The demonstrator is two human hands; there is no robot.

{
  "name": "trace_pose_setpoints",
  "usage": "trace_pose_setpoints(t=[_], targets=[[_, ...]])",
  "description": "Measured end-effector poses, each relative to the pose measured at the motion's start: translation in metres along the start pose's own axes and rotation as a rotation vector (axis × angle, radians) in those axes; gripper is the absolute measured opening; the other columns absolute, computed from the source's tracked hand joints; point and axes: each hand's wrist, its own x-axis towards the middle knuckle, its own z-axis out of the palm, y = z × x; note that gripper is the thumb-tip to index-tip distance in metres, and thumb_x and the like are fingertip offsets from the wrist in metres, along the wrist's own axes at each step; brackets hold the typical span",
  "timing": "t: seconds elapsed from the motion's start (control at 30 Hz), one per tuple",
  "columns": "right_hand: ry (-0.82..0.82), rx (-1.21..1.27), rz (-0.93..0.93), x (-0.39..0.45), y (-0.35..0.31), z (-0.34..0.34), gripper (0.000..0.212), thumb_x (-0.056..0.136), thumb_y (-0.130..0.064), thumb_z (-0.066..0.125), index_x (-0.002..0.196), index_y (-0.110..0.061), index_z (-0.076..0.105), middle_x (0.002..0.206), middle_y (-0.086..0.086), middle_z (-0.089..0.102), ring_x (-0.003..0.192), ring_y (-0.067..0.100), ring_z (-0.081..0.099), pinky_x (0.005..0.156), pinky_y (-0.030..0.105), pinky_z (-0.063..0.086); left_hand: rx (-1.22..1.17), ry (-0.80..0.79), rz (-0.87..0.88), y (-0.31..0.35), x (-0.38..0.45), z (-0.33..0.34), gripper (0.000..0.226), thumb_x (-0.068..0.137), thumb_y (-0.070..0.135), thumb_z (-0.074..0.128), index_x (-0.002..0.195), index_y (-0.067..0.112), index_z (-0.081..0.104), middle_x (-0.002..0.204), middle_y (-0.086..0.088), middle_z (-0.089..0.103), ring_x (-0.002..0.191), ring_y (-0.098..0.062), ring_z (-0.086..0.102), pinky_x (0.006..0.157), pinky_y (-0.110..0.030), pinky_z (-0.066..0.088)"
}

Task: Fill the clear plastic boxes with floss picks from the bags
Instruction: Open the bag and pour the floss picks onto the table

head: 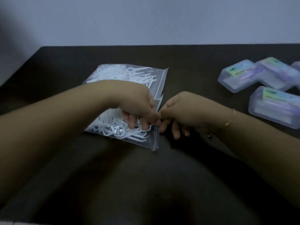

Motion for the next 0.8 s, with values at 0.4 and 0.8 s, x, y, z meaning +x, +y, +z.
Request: trace_pose_setpoints(t=[0.4,0.8], targets=[[0.328,-0.213,0.023,-0.027,0.001,0.032,0.021,0.097,-0.018,0.042,0.089,-0.005,0.057,0.071,0.009,0.063,0.048,0.019,0.055,0.051,0.029,0.044,-0.166,0.65,0.084,-0.013,-0.041,0.054,0.026,0.089,0.027,0.055,0.068,0.013,0.055,0.084,-0.014,0.07,0.073,-0.026,0.066,0.071,-0.032,0.051],[0.617,-0.398,-0.15,-0.035,0.047,0.035,0.019,0.093,-0.033,0.045,0.077,-0.027,0.053,0.083,-0.005,0.061,0.087,0.016,0.054,0.083,0.035,0.03,-0.15,0.942,0.106,-0.014,-0.06,0.046,0.033,0.084,0.027,0.061,0.06,0.014,0.042,0.065,-0.003,0.048,0.059,-0.014,0.044,0.056,-0.028,0.037]])
